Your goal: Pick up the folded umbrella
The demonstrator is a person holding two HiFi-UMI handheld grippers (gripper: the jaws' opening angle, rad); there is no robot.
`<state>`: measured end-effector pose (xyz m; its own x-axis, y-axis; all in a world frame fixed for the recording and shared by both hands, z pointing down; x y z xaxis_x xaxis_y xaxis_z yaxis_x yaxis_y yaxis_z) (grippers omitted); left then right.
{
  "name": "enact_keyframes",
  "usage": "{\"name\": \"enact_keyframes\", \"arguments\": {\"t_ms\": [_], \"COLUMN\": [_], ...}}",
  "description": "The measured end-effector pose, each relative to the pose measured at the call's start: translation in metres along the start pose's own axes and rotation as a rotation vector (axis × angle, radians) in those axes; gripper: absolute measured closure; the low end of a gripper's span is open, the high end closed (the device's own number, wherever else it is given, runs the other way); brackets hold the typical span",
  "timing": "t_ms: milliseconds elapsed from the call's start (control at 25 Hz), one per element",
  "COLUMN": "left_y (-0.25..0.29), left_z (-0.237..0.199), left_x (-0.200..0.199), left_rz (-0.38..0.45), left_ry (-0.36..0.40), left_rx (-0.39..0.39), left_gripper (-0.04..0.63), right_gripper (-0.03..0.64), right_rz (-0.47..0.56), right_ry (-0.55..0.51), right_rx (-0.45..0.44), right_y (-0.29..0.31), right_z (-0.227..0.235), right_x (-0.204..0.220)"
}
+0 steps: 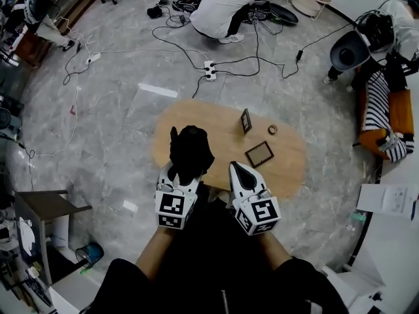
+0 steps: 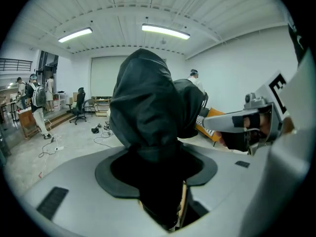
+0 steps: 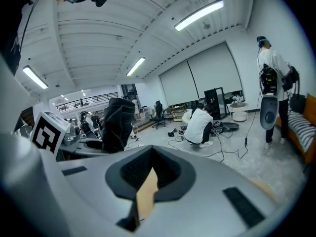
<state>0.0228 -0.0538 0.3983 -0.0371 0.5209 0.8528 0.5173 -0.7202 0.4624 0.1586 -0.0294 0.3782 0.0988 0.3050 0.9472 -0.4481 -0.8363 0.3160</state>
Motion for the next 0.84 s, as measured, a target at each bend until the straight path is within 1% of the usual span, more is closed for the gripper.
{"name": "enact_keyframes", "arguments": {"t_ms": [240, 840], "left_y": [-0.001, 0.006], "left_z": [-0.002, 0.002], "left_x": [0.004, 0.019], "left_rz": [-0.01, -0.045], "left_ry": [-0.009, -0.047], "left_rx": [0.0, 0.012], "left_gripper": [0.371, 0.371], "right_gripper": [0.607, 0.607], "right_rz": [0.007, -0.022], "right_ry": [-0.014, -0.011], "right_rx": [0.006, 0.013], "right_y": [-0.005, -0.009], "right_z": [-0.002, 0.0], "right_x": [0.0, 0.015]}}
Point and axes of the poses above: the fingertips, and each gripper's own axes: y forward along the fingers, z to its right, x out of its underside, the point moved 3 cm from there along -y, backward along the fingers, and after that the axes turned 13 degrees about -y, right-handed, at the moved point
